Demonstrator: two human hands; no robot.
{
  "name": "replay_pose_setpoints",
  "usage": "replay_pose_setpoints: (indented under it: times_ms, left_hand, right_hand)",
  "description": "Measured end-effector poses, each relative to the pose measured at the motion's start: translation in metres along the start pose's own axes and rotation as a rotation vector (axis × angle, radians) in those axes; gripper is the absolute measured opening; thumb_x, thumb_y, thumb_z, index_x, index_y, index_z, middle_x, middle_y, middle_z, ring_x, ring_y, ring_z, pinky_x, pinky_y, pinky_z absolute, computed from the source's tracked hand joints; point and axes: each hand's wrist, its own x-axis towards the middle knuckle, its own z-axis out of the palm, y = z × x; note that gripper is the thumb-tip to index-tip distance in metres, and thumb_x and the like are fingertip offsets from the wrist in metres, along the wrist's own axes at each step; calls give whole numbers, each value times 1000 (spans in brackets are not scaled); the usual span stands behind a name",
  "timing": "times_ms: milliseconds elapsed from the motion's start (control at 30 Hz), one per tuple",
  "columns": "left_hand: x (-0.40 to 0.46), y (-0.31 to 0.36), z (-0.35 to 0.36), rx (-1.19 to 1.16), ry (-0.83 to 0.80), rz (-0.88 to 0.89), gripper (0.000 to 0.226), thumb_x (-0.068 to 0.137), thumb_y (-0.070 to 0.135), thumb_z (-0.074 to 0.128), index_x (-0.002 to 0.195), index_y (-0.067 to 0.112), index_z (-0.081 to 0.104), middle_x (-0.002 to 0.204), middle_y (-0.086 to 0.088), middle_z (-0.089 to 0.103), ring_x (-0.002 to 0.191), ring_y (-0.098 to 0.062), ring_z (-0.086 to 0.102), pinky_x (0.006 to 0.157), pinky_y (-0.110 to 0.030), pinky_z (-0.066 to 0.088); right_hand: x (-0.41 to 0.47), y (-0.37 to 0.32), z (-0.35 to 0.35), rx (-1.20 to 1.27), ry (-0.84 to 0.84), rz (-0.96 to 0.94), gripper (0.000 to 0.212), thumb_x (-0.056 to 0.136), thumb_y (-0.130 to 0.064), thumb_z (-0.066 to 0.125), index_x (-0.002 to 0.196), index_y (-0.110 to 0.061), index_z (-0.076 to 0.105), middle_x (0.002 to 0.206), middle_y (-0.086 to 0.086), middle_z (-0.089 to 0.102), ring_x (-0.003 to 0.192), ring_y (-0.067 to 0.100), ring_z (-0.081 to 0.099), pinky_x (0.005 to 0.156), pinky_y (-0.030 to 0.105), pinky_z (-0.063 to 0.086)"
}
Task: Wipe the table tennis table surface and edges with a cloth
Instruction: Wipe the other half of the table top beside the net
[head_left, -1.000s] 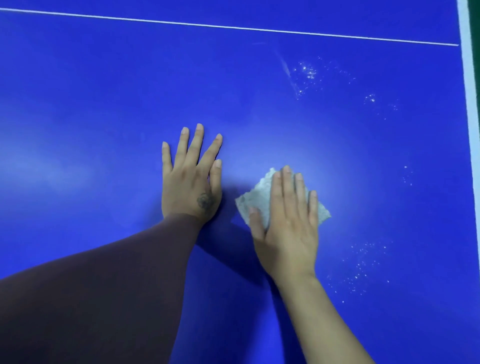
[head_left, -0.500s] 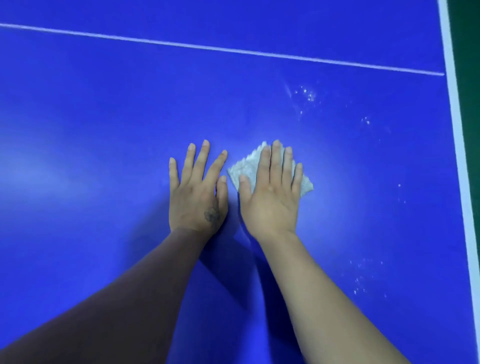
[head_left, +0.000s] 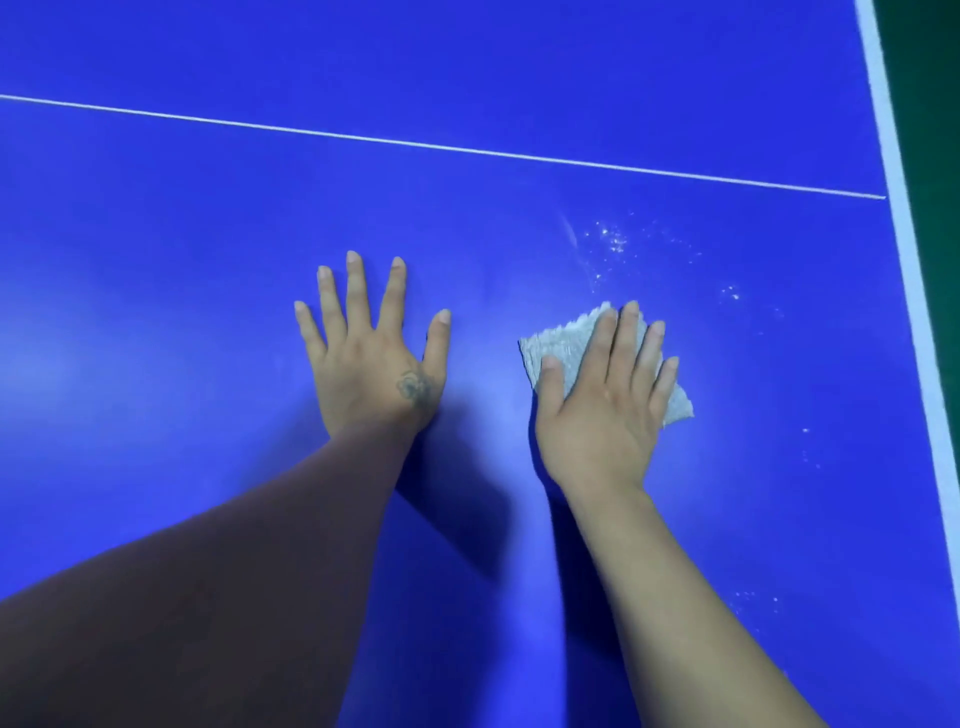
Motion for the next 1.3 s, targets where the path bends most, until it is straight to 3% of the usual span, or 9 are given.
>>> replay_pose_setpoints:
  times_ms: [167,367,567,767,900,1067,1300]
  left_hand:
    - [3,4,2,57,2,-10,72,106,69,28,169,34,29,178,-6,20,165,-33,12,132,-60,9]
    - [4,1,2,75,-44,-34,72,107,69,27,170,36,23,180,-4,14,166,-31,8,132,-58,9]
    - [3,-1,1,66,-91,-27,73,107,71,20,171,38,16,181,0,5,167,-27,-2,133,-57,4]
    - [3,0,-1,56,-105,-30,73,106,71,21,171,38,17,181,0,4,167,-27,-4,133,-57,3]
    - [4,1,0,49,-108,-27,73,106,70,22,171,38,17,181,-1,5,167,-28,-3,133,-57,3]
    - [5,1,-2,37,-115,-34,74,105,70,24,171,38,19,181,-1,6,167,-28,-2,133,-57,3]
    - [4,2,-2,14,-105,-26,72,105,68,31,170,36,25,180,-4,11,167,-30,2,132,-59,6]
  right_hand:
    - [16,-45,5,6,6,-90,76,109,-52,27,169,-7,14,178,11,5,164,34,-1,130,58,4]
    - [-18,-27,1,81,-59,-254,74,110,-54,34,170,-15,14,178,2,5,165,23,-4,132,51,7]
    - [1,-9,-2,7,-24,-149,73,109,-54,29,170,-15,15,178,3,8,165,24,1,133,51,6]
    - [83,-40,6,53,28,57,79,105,-55,24,169,-10,14,178,7,6,164,29,-1,132,53,1]
    - [116,-78,12,67,8,-25,78,106,-55,24,169,-11,12,178,6,4,165,29,-2,132,53,0]
    - [76,-85,12,82,5,-213,73,108,-51,31,169,-14,15,178,2,8,165,23,3,133,49,6]
    - [51,-44,1,72,3,-58,62,111,-40,21,170,-19,18,178,-2,10,165,22,5,133,47,7]
